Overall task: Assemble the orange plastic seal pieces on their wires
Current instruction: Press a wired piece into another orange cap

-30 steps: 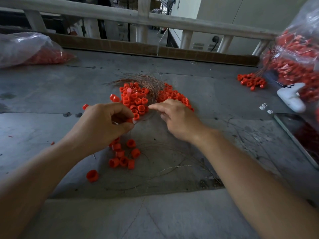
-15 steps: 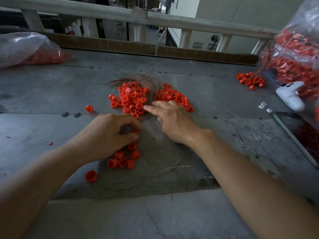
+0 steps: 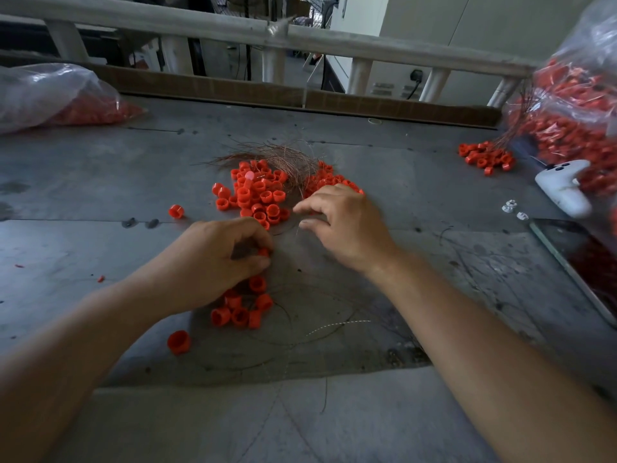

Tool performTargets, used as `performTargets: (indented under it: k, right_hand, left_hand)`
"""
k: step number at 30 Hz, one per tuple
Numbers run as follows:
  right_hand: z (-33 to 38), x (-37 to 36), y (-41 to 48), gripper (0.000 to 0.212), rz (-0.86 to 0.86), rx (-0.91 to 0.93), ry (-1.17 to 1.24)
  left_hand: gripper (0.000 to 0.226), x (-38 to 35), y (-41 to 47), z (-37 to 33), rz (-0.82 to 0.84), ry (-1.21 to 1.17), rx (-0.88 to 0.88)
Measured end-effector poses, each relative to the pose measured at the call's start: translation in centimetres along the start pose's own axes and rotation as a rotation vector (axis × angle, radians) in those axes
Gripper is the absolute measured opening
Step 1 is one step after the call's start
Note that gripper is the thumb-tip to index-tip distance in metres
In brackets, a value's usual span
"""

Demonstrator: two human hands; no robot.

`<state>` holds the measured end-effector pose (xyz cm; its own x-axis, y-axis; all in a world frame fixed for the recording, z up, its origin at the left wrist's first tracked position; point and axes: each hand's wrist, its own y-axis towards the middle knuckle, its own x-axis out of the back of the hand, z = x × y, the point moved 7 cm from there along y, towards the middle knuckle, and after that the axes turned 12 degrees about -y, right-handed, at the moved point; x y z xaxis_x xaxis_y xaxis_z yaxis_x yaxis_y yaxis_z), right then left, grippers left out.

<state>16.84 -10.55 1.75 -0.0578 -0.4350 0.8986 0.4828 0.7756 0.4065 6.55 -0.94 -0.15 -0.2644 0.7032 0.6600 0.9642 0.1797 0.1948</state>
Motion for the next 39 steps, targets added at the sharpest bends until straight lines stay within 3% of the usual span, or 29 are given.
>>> performTargets:
  k: [3,11,15,20,26,33,39]
  right_hand:
    - [0.1,1.0,0.0,0.012,-0.054,-0.012,0.035]
    - [0.1,3.0,-0.5,0.010,-0.165,-0.019,-0.026]
    - [0.9,3.7,-0.9,0.008,-0.196,0.049,-0.098]
    - [2.6,3.0,-1.5,0.010,-0.066,0.166,0.081]
    - [4.4,3.4,-2.0,0.012,-0.139,0.245,0.112]
    - [1.9,6.1,-1.9,0.007,-0.290,0.068,0.231]
    - [3.2,6.3,-2.4,0.008,-0.284,0.098,0.261]
  left_hand:
    - [0.026,0.4,-0.1,-0.1,-0.031,-0.020,-0.018]
    - [0.031,1.6,-0.3,-0.4,-0.157,-0.165,-0.025]
    - [0.028,1.7,-0.5,-1.5,-0.133,-0.203,-0.060]
    - [0.022,1.6,-0.9,-2.6,-0.097,-0.269,-0.118]
    - [0.021,1.1,-1.0,-2.8,-0.061,-0.341,-0.133]
    - [0.023,1.8,-0.5,-1.4,-0.125,-0.930,-0.011]
    - [0.041,1.4,-0.6,-1.7,-0.039,-1.105,-0.025]
